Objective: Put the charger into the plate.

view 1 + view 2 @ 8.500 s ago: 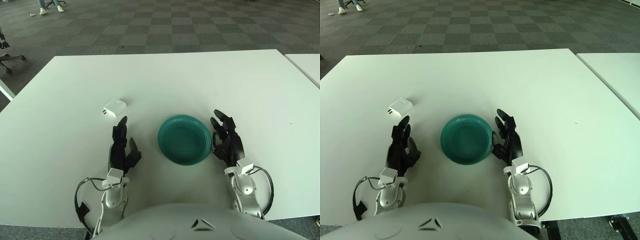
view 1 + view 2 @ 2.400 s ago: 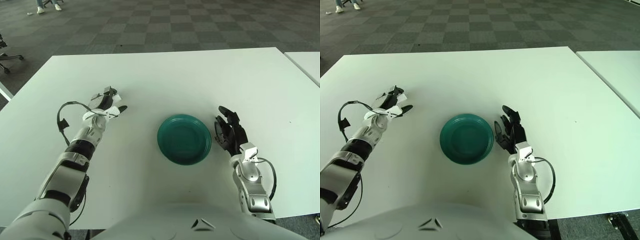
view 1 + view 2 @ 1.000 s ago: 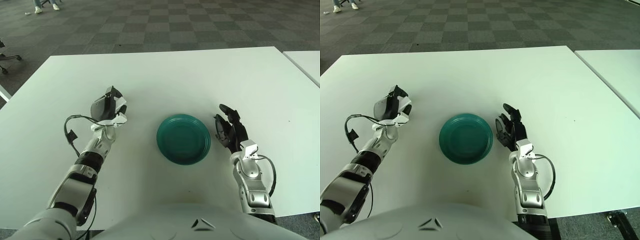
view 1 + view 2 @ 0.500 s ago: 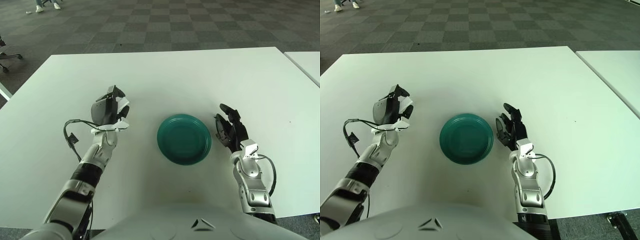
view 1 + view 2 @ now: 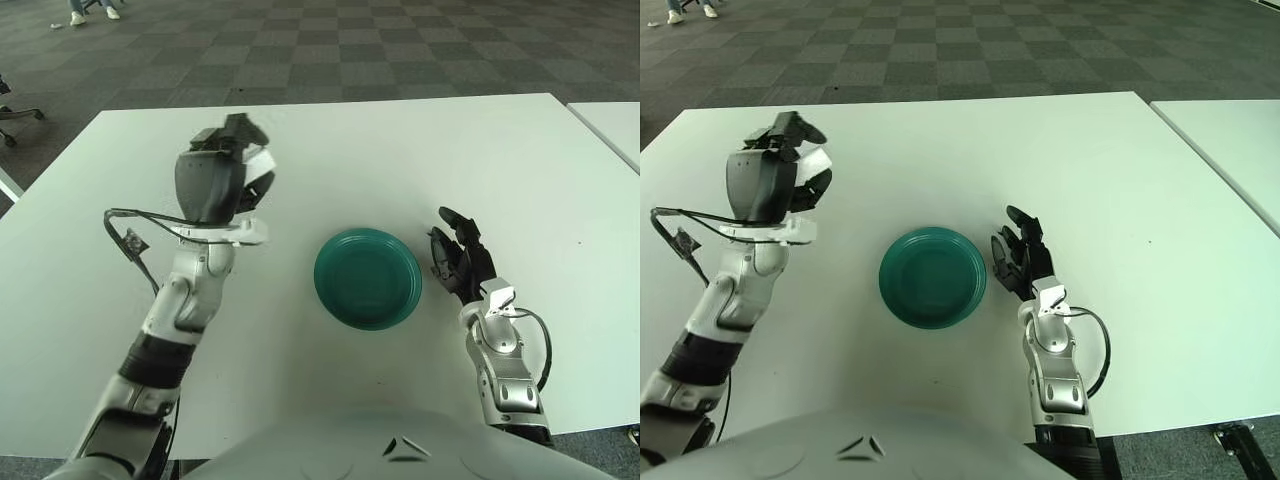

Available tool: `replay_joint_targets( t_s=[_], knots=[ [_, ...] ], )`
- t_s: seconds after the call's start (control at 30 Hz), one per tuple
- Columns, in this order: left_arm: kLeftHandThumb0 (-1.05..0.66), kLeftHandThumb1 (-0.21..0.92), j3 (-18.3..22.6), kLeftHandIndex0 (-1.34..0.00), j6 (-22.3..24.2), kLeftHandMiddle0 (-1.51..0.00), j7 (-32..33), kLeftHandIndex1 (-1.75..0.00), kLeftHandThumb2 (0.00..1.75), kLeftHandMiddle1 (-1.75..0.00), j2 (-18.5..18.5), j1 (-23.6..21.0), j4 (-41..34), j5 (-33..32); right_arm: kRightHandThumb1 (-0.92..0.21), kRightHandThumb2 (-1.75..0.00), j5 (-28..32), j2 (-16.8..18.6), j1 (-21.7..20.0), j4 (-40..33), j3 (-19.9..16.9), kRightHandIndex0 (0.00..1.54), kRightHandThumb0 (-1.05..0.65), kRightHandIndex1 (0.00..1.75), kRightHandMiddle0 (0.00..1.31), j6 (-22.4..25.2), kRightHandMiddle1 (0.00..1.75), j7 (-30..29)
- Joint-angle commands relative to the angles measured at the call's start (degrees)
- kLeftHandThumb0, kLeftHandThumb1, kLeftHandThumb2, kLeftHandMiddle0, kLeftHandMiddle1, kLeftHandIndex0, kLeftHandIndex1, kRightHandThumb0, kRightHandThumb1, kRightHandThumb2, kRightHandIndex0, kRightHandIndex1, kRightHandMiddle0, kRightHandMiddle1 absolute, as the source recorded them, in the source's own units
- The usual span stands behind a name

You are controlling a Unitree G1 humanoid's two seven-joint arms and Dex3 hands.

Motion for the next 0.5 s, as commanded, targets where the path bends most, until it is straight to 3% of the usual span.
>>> replay_joint_targets(
  t_s=[0.0,0.23,0.47],
  knots=[
    [-0.48,0.29,-1.46,-0.63,-3.09,-1.2,-5.27,-1.75,1.34,-1.75,1.55,1.59,-0.19,-1.95,-0.92,-0.6,0.16,0.11,0.29,1.37,-0.05,0.29,-0.65,0.0,0.0,1.7,0.62,-0.14],
    [-0.48,0.3,-3.29,-0.62,-10.78,-1.22,-12.71,-1.75,1.33,-1.75,1.47,1.13,1.62,-7.92,-0.92,-0.6,-0.13,0.41,0.85,1.35,0.42,0.29,-0.65,0.0,0.0,1.26,0.62,-0.41],
    [-0.47,0.33,-8.23,-0.59,-15.38,-1.2,-14.56,-1.75,1.29,-1.75,-2.44,-2.42,8.34,-8.16,-0.92,-0.6,-0.54,0.83,1.03,1.76,1.06,0.29,-0.65,0.0,0.0,0.79,0.62,-0.95]
  ],
)
